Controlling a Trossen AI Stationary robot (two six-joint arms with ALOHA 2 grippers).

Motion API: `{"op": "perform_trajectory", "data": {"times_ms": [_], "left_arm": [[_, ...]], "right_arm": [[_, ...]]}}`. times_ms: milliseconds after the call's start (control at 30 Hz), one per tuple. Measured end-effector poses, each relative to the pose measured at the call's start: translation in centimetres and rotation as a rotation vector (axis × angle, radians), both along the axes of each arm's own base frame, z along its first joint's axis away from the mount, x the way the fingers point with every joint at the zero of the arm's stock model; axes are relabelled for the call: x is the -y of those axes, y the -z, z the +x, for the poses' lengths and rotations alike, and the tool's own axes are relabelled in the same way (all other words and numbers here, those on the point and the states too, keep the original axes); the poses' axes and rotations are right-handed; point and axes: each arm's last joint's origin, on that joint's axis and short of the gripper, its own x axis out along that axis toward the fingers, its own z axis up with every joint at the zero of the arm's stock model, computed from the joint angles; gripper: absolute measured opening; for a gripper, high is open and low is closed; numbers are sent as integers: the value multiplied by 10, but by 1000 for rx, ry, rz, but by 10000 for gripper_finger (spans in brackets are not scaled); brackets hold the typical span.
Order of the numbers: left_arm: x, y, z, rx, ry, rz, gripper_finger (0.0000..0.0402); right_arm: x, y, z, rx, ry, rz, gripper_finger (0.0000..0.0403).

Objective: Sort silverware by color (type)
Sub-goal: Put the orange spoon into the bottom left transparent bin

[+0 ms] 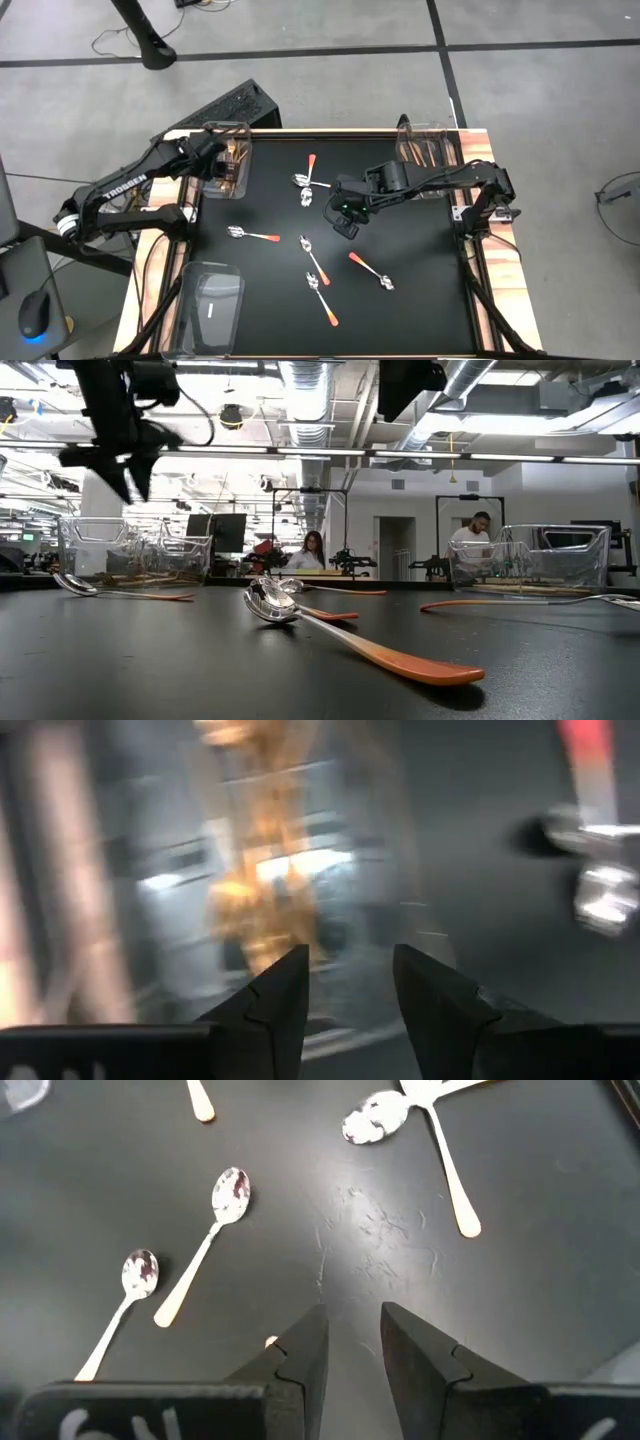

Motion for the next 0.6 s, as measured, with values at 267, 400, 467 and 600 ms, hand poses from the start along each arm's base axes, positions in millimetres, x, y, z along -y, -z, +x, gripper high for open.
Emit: {"op": "perform_trajectory", "data": {"times_ms": [267, 400, 467, 600], "left_arm": [[18, -18, 23, 225, 315, 124, 137], [32, -21, 36, 270, 442, 164, 137], [42, -19, 44, 307, 521, 182, 137], [64, 0, 56, 349, 645, 166, 137]], "right_arm": [[0, 44, -3, -113, 146, 45, 118], [-9, 82, -6, -187, 169, 135, 118], [-20, 95, -7, -195, 157, 188, 118], [-42, 110, -9, -174, 151, 249, 118]]}}
